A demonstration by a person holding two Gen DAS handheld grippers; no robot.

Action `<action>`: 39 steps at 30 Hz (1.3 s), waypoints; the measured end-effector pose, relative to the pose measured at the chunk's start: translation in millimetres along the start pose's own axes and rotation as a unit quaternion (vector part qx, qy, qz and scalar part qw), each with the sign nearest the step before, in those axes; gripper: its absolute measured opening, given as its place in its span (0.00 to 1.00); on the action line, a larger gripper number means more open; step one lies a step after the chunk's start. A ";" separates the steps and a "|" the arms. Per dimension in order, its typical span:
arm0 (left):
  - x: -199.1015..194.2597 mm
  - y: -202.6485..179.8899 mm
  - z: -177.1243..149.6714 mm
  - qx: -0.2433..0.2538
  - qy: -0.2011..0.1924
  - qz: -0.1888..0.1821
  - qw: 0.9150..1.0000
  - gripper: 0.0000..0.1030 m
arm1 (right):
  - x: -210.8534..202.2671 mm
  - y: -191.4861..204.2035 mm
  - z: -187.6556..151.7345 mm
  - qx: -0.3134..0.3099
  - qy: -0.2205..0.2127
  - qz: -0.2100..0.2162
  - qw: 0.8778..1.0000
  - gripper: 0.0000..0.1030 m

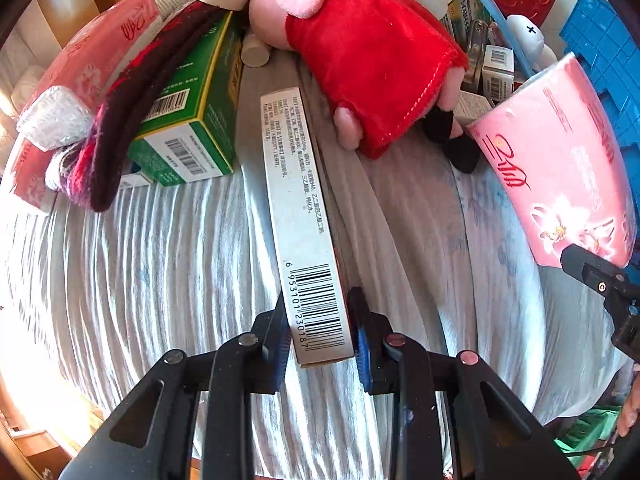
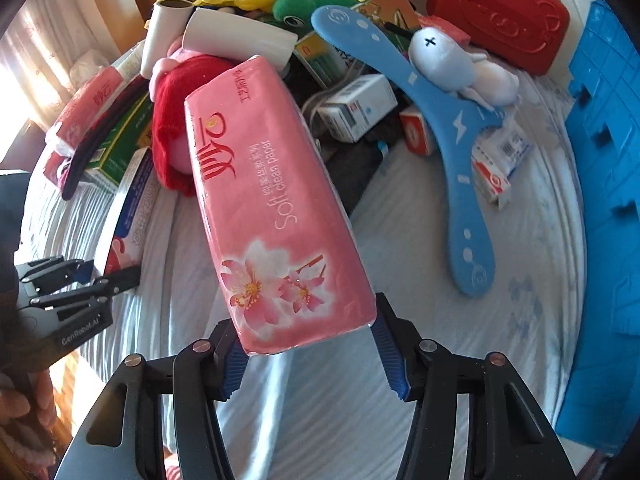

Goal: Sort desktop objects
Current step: 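Grasp the long white barcode box with the left gripper while the right gripper grasps a pink tissue pack, then lift the white box and tissue pack and carry both over the crate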

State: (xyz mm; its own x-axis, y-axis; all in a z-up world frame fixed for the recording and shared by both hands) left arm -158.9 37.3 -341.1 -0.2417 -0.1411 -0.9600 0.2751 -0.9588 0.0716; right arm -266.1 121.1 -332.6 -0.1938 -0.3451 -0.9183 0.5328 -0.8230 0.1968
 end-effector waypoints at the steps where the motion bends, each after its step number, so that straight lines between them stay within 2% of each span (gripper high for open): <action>1: -2.0 0.0 -3.4 0.000 0.001 0.000 1.000 0.25 | -1.5 -1.0 -5.5 0.000 0.002 0.001 1.000 0.54; 6: -13.7 1.2 -10.7 0.001 0.004 0.008 1.000 0.26 | -4.8 0.4 -14.2 -0.006 0.006 0.007 1.000 0.58; 8: -18.7 2.7 -9.8 0.000 0.003 0.018 1.000 0.30 | -4.8 3.4 -11.9 -0.011 0.008 0.007 1.000 0.66; 9: -21.0 3.3 -8.8 -0.001 0.001 0.022 1.000 0.35 | -5.0 5.6 -10.3 -0.016 0.008 0.007 1.000 0.75; 10: -24.1 3.3 -7.2 -0.001 -0.002 0.023 1.000 0.38 | -5.6 8.5 -7.9 -0.021 0.006 0.008 1.000 0.80; 11: -27.0 3.1 -5.7 -0.001 -0.006 0.024 1.000 0.39 | -6.7 11.4 -5.0 -0.027 0.003 0.007 1.000 0.87; 12: -30.1 2.2 -3.9 0.000 -0.009 0.023 1.000 0.42 | -7.6 14.4 -2.6 -0.032 0.001 0.005 0.999 0.90; 15: -32.0 -0.2 2.2 0.002 -0.013 0.027 1.000 0.52 | -7.9 17.7 8.9 -0.039 -0.003 0.003 0.999 0.92; 18: -28.0 -4.0 8.9 -0.001 -0.008 0.024 1.000 0.52 | -3.4 14.2 13.4 -0.043 -0.003 -0.002 0.999 0.93; 24: -15.4 -12.6 15.2 -0.005 0.005 0.018 1.000 0.52 | 8.5 8.9 31.7 -0.048 0.004 -0.007 0.999 0.93; 30: -13.8 -21.1 5.8 -0.003 0.012 0.005 1.000 0.52 | 17.8 12.6 35.9 -0.051 0.009 0.001 0.999 0.93; 32: -18.7 -23.1 1.6 0.000 0.005 0.005 1.000 0.45 | 20.0 16.9 34.4 -0.059 0.014 0.003 0.998 0.85; 33: -21.6 -23.6 -0.6 0.003 0.003 0.006 1.000 0.38 | 19.0 17.5 34.1 -0.065 0.012 -0.007 0.998 0.72; 37: -38.0 -21.0 -6.5 -0.001 -0.013 0.011 1.000 0.22 | 13.6 23.8 30.7 -0.070 0.009 0.002 0.997 0.64; 39: -49.5 -18.6 -9.8 -0.010 -0.021 0.007 1.000 0.21 | 7.8 26.4 28.9 -0.069 0.002 0.006 0.998 0.61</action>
State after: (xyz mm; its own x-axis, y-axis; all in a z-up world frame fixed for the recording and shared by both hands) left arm -143.0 64.5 -297.5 -0.2763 -0.1649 -0.9468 0.2968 -0.9517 0.0792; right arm -277.4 83.6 -324.7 -0.1830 -0.3527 -0.9176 0.6436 -0.7486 0.1594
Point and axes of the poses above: each gripper's, at about its wrist camera, not at the fingertips, and x roughly the way its jaws point, y to its left, z to its top, the point moved 9 cm from there along x, roughly the way its jaws point, and after that the axes turned 9 degrees about z, right-handed, at the moved point
